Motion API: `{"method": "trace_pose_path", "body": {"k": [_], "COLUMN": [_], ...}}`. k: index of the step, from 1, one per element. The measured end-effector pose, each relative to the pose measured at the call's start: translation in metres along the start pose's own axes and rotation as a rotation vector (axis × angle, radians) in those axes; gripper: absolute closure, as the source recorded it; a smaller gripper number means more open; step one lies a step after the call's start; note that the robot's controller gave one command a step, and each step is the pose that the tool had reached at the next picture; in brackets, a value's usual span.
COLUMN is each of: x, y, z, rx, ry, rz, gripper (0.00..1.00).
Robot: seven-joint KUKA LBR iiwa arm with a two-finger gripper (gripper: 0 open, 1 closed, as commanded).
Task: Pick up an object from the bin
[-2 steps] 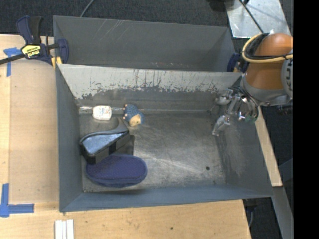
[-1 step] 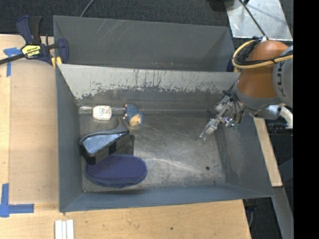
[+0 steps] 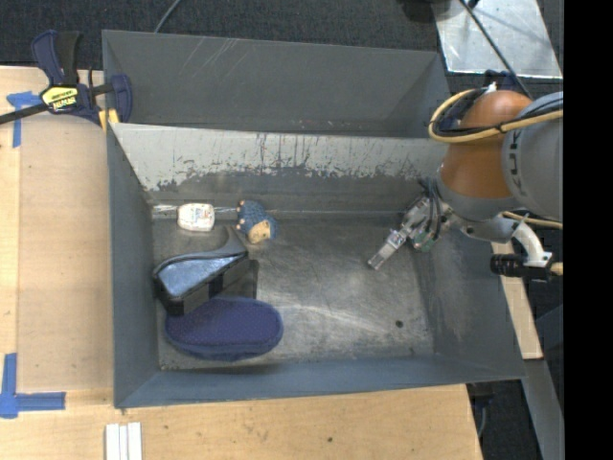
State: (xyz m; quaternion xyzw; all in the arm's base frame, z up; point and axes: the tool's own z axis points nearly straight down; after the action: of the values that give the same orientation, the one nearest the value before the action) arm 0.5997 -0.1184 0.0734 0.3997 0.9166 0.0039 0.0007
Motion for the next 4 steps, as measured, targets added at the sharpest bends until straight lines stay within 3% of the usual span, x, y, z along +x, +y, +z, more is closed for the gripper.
{"method": "trace_pose_path", "body": {"k": [1, 2, 3, 4], "x": [0.005, 0.002, 0.0, -0.002], "y": [0.014, 0.015, 0.016, 0.017], "z": [0.001, -0.003, -0.042, -0.08], "rx": [0.005, -0.002, 0.003, 0.004], "ry": [-0.009, -0.021, -0.009, -0.008], "rz": [0.064, 0.064, 0.061, 0.058], "gripper": [0.0, 1.0, 1.0, 1.0]}}
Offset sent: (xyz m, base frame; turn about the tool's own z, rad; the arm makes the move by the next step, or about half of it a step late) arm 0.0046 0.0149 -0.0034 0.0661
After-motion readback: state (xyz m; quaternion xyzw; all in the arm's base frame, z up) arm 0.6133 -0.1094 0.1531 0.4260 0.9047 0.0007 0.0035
